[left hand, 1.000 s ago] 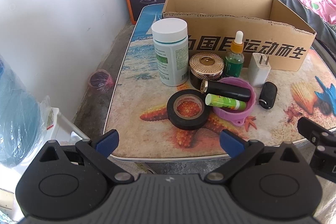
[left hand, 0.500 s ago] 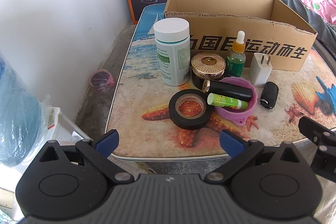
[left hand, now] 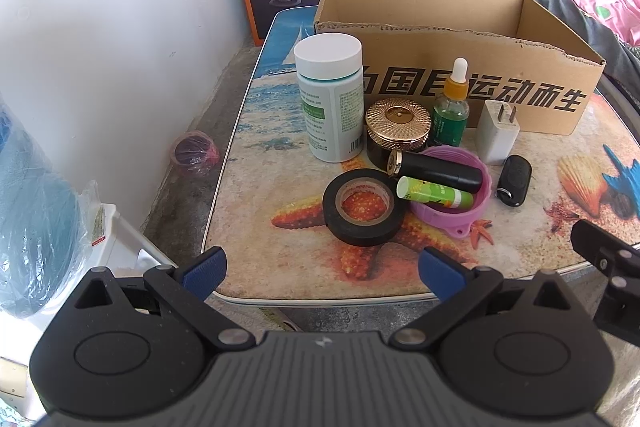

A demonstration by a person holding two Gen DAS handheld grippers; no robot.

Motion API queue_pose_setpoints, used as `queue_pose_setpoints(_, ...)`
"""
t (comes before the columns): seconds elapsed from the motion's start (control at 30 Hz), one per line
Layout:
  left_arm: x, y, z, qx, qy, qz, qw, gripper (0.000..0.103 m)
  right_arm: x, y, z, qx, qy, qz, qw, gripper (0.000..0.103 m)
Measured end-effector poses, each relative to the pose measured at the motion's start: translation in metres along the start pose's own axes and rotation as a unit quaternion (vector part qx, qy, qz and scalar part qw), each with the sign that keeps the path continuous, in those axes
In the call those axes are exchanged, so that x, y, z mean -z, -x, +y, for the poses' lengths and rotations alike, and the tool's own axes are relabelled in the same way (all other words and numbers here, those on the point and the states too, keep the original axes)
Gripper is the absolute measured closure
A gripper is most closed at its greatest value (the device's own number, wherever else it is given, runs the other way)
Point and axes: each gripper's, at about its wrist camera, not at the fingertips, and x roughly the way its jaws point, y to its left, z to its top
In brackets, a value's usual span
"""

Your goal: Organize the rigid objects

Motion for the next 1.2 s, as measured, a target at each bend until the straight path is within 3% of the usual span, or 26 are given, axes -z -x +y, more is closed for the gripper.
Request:
queue_pose_setpoints(0.87,-0.01,-0.017,-0.007,-0.012,-0.013,0.018,0.9997,0.001,-0.005,-0.02,-0.011,-0.007,-0.024,0.003,1.0,0.001)
queue_pose_setpoints(1.03,-0.015,-0.021,-0.015,0.01,-0.035,0.002,0.9993,0.001,-0.009,-0.033,-0.019,-0.009,-0.039,0.007,0.999,0.001)
queue_pose_setpoints(1.2,-0.019,-0.02,-0.024,0.059,-0.069,-0.033,0.9953,0.002,-0.017,-0.046,-0.028,-0.022,-0.055,0.009,0.998,0.002)
